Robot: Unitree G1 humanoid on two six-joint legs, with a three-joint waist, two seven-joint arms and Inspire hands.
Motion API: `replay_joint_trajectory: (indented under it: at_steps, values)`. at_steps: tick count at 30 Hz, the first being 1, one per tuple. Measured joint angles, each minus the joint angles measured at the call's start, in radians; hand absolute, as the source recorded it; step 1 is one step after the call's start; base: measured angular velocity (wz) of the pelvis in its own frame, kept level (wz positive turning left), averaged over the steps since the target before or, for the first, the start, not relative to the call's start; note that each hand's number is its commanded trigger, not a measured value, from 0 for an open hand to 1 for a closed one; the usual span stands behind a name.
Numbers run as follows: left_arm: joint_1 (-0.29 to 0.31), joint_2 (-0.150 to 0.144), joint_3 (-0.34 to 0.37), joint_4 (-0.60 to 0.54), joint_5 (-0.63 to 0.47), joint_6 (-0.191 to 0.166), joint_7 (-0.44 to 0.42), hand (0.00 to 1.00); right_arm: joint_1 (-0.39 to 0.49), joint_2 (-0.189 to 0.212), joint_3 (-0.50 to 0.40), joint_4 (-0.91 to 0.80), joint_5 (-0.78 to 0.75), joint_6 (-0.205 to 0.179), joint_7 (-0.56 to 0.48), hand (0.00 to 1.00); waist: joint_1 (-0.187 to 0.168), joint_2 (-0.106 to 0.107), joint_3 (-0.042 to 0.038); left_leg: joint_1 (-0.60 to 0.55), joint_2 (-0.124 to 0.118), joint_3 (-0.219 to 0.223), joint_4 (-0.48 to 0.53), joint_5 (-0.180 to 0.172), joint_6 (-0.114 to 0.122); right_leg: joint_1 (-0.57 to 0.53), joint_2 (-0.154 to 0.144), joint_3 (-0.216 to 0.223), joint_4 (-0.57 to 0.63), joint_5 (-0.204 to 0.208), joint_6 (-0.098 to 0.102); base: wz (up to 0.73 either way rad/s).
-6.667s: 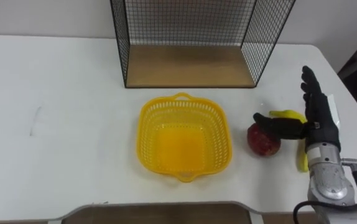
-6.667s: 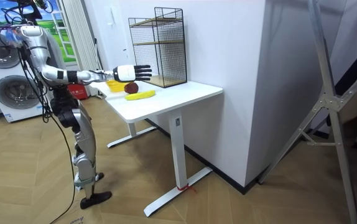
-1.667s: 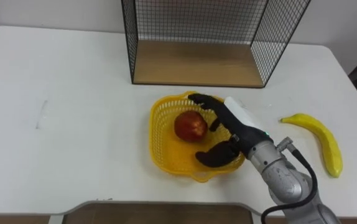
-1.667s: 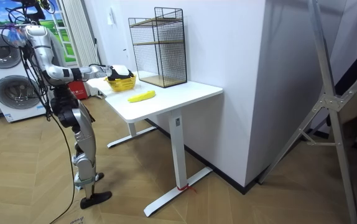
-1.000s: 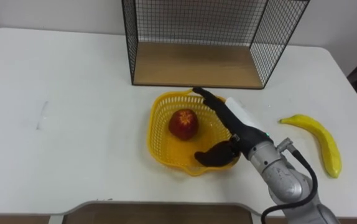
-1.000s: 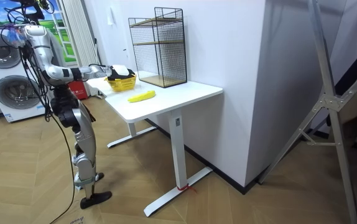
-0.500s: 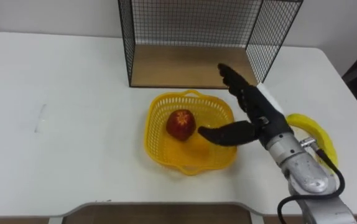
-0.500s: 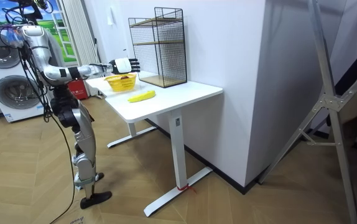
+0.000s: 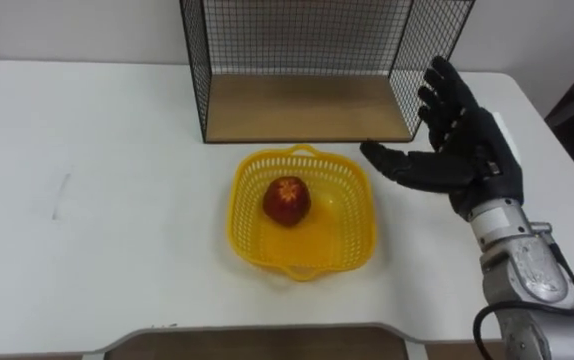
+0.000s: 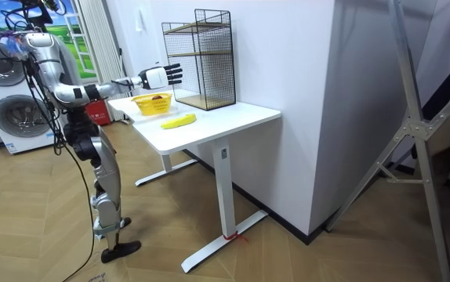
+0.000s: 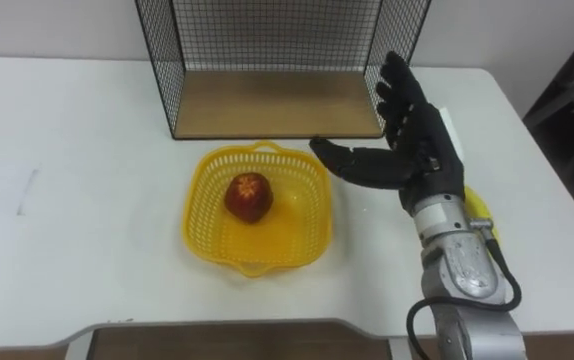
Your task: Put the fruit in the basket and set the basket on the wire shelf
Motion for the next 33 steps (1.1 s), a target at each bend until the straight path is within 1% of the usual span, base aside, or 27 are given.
replay_joint_trajectory:
  at_steps: [3,7,10,14,16,17,18,19,21,23,26,29,33]
  values:
    - [0.003,-0.002,0.013,-0.003,-0.005,0.000,0.000,0.00,0.000,0.000,0.000,0.000,-0.010,0.000,-0.031,0.00,0.001,0.003,-0.0013,0.001,0.001,0.005,0.000,0.000,0.000,-0.006,0.001,0.007,0.000,0.000,0.000,-0.04]
    - [0.012,-0.002,0.018,0.000,-0.006,0.000,0.000,0.00,0.000,-0.001,-0.002,0.000,-0.040,0.000,-0.094,0.00,-0.009,-0.002,-0.0013,0.001,0.000,0.006,0.001,0.000,0.000,-0.004,0.001,0.007,0.001,0.000,0.000,-0.01]
    - [0.017,-0.003,0.026,0.002,-0.006,0.000,0.000,0.00,0.000,-0.019,-0.008,0.000,-0.071,0.000,-0.142,0.00,-0.019,-0.008,0.0009,0.003,-0.001,0.004,0.002,0.000,0.000,-0.007,0.000,0.005,0.000,0.000,0.000,0.00]
    - [0.020,-0.002,0.037,0.001,-0.006,0.003,0.002,0.00,0.000,-0.023,-0.062,0.011,-0.090,0.000,-0.202,0.00,-0.029,-0.014,0.0029,0.004,0.000,0.002,0.001,0.000,0.000,-0.008,0.000,0.004,0.000,0.000,0.000,0.00]
    - [0.021,-0.001,0.037,0.000,-0.005,0.007,0.002,0.00,0.000,-0.023,-0.086,0.019,-0.110,0.000,-0.224,0.00,-0.034,-0.019,0.0059,0.002,0.000,0.001,0.000,0.000,0.000,-0.008,0.000,0.003,0.000,0.000,0.000,0.00]
    - [0.021,-0.001,0.037,-0.002,-0.006,0.008,0.002,0.00,-0.001,-0.024,-0.099,0.026,-0.110,0.000,-0.238,0.00,-0.041,-0.026,0.0098,0.001,0.000,0.001,0.000,0.000,0.000,-0.008,0.000,0.003,0.001,0.000,0.000,0.00]
    - [0.022,0.000,0.037,-0.004,-0.005,0.010,0.002,0.00,-0.008,-0.025,-0.111,0.050,-0.111,0.000,-0.246,0.00,-0.046,-0.030,0.0110,0.000,0.000,0.001,0.000,0.000,0.000,-0.007,0.000,0.004,0.001,0.000,0.000,0.00]
    - [0.022,0.000,0.038,-0.005,-0.005,0.014,0.002,0.00,-0.015,-0.025,-0.118,0.070,-0.112,0.000,-0.249,0.00,-0.048,-0.034,0.0113,0.000,0.000,0.001,0.000,0.000,0.000,-0.007,0.000,0.004,0.001,0.000,0.000,0.00]
    - [0.020,0.004,0.040,-0.012,-0.002,0.023,0.002,0.00,-0.023,-0.027,-0.144,0.125,-0.111,0.002,-0.271,0.00,-0.050,-0.048,0.0115,-0.002,-0.001,0.002,0.000,0.000,0.000,-0.009,0.000,0.005,0.001,0.000,0.000,0.00]
    - [0.021,0.009,0.043,-0.012,0.000,0.023,0.002,0.00,-0.036,-0.028,-0.158,0.160,-0.109,0.003,-0.280,0.00,-0.050,-0.053,0.0103,-0.002,-0.001,0.003,-0.001,0.000,0.000,-0.009,0.000,0.005,0.001,0.000,0.000,0.00]
    - [0.021,0.012,0.060,-0.023,0.000,0.025,0.001,0.00,-0.054,-0.049,-0.160,0.197,-0.112,0.003,-0.293,0.00,-0.051,-0.052,0.0096,-0.002,-0.001,0.003,-0.001,0.000,0.000,-0.011,0.000,0.006,0.001,0.000,0.000,0.00]
    - [0.022,0.011,0.073,-0.038,0.000,0.026,0.001,0.00,-0.055,-0.071,-0.160,0.205,-0.114,0.003,-0.297,0.00,-0.048,-0.045,0.0056,-0.004,-0.001,0.003,-0.001,0.000,0.000,-0.022,0.000,0.006,0.002,0.000,0.000,0.00]
    - [0.025,0.012,0.075,-0.041,0.000,0.031,0.001,0.00,-0.056,-0.079,-0.160,0.206,-0.114,0.003,-0.303,0.00,-0.048,-0.039,0.0038,-0.004,-0.001,0.004,0.000,0.001,0.000,-0.022,0.000,0.006,0.002,0.000,0.000,0.00]
